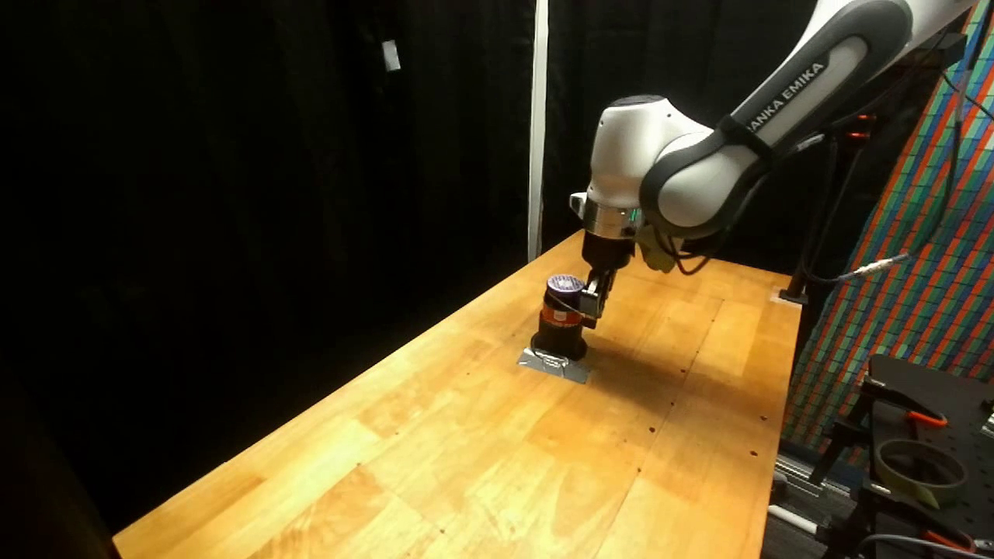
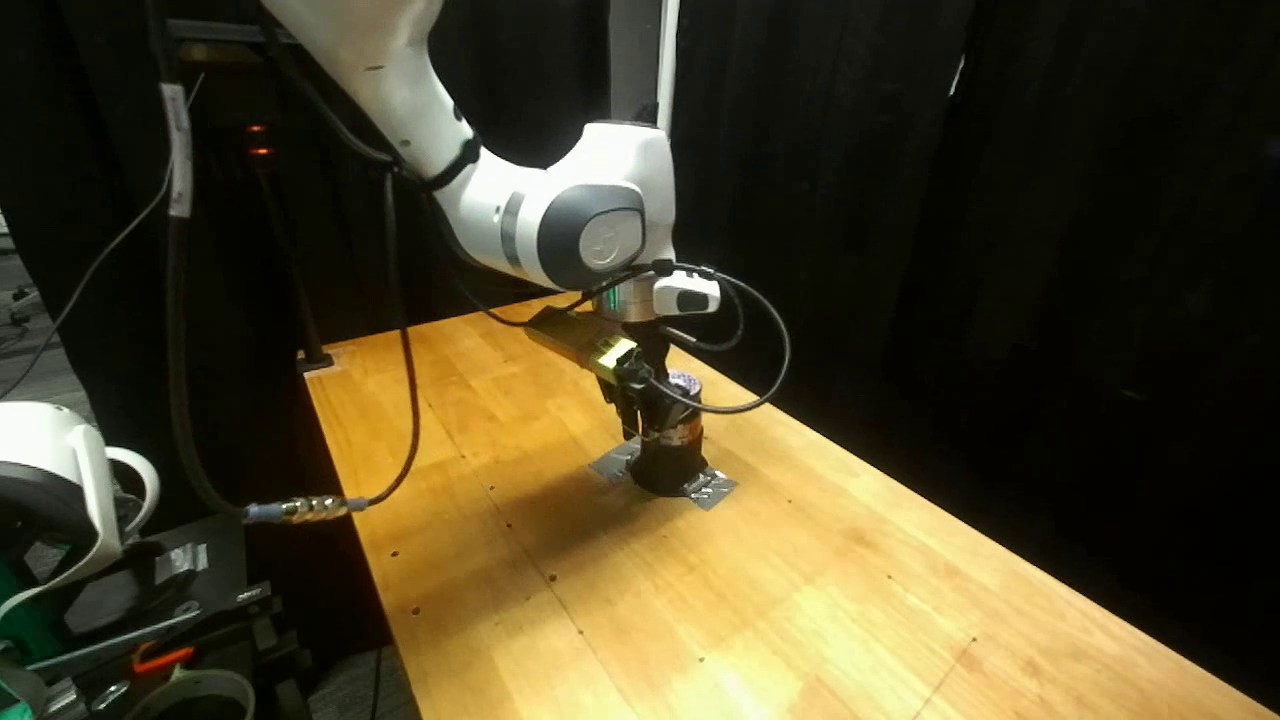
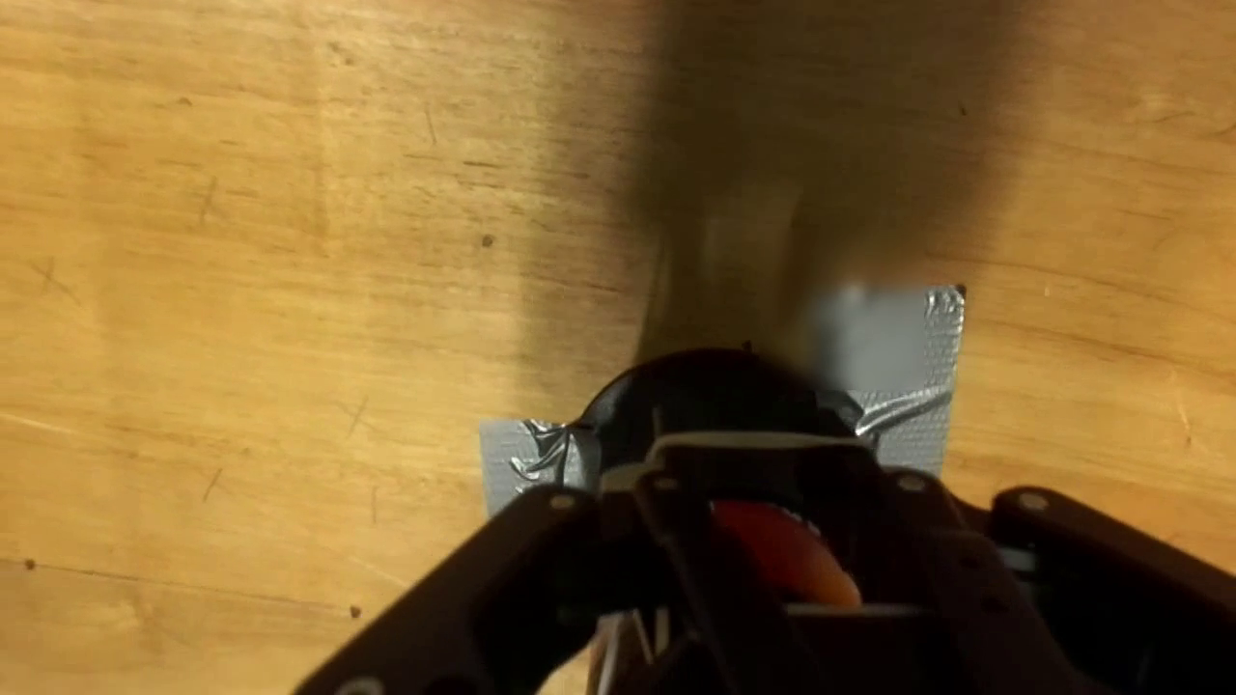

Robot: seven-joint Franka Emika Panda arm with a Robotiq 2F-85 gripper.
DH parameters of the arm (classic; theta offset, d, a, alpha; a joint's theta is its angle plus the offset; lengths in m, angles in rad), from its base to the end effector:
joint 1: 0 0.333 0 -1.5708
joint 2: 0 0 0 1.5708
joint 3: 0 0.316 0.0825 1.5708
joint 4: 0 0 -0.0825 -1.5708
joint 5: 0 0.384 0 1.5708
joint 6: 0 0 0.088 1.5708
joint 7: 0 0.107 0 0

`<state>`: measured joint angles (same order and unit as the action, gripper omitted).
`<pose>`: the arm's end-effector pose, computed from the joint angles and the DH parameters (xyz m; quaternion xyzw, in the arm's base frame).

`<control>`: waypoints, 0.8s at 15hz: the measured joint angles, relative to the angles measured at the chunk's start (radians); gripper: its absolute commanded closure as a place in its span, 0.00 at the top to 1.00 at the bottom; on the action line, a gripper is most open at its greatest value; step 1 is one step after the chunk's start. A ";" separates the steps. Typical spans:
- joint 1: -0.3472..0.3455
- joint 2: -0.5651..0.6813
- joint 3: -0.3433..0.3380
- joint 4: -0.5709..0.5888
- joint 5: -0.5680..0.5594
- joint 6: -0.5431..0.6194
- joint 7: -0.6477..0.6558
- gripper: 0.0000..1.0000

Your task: Put the rubber band around the brown cup

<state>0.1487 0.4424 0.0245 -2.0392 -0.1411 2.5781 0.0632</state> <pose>0.5988 0.1068 0.2325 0.9920 0.1110 0.0523 0.0294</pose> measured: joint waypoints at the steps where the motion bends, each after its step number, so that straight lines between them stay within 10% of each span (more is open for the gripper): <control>1: 0.006 -0.019 -0.008 -0.054 -0.024 0.077 0.023 0.12; 6: 0.127 -0.110 -0.165 -0.334 -0.231 0.462 0.231 0.16; 12: 0.480 -0.129 -0.632 -0.502 -0.383 0.833 0.404 0.15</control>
<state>0.6282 0.3135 -0.6079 -2.5412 -0.5241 3.4108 0.4675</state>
